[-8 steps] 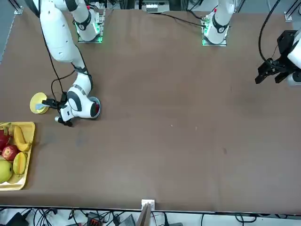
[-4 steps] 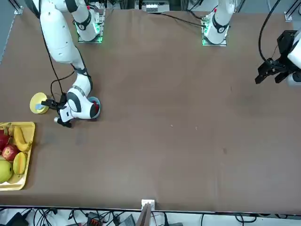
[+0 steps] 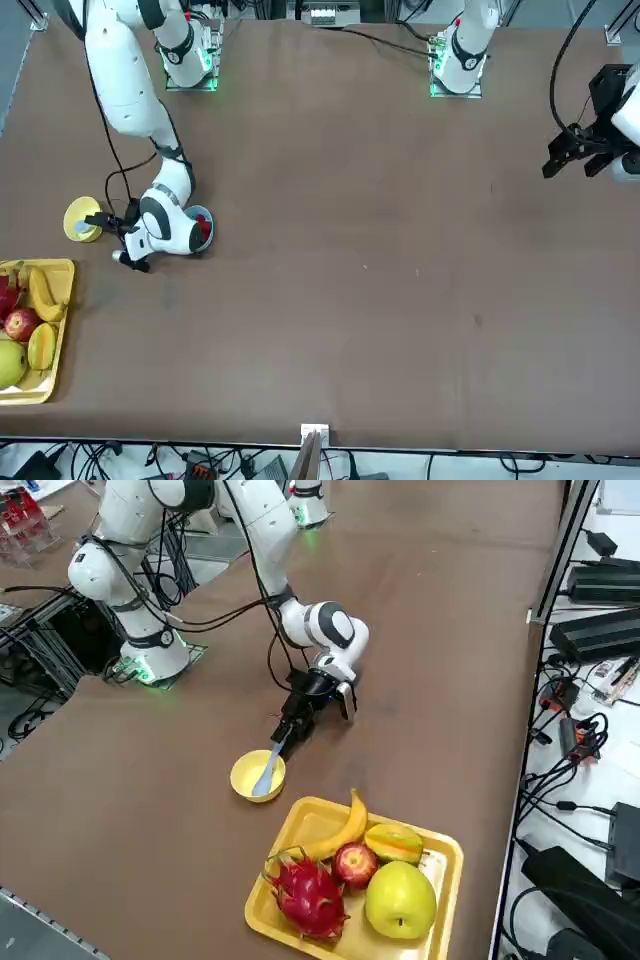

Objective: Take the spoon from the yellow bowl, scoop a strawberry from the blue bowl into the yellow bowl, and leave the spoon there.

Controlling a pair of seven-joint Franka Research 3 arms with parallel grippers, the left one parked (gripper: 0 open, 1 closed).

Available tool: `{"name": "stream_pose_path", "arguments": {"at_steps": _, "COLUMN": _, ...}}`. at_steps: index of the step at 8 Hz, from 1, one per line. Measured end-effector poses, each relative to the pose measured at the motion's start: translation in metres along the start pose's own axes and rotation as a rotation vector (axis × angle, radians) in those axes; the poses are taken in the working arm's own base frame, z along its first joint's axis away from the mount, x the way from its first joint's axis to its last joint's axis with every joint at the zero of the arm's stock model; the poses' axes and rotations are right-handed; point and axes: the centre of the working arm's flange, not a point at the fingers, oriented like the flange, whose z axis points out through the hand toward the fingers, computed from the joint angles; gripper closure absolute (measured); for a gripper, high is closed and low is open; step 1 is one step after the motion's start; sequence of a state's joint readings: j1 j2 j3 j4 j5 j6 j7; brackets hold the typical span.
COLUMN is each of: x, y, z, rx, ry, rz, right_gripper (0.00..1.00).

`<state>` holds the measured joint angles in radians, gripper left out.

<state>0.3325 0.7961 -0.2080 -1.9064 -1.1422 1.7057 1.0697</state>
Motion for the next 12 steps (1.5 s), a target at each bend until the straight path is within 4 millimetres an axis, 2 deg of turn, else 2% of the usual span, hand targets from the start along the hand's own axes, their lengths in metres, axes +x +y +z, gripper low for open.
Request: {"name": "stream_pose_path", "arguments": {"at_steps": 12, "x": -0.0013, "y": -0.0026, "z": 0.0074, "rx": -0.008, "ry": -0.012, "rz": -0.005, "right_gripper": 0.51}}
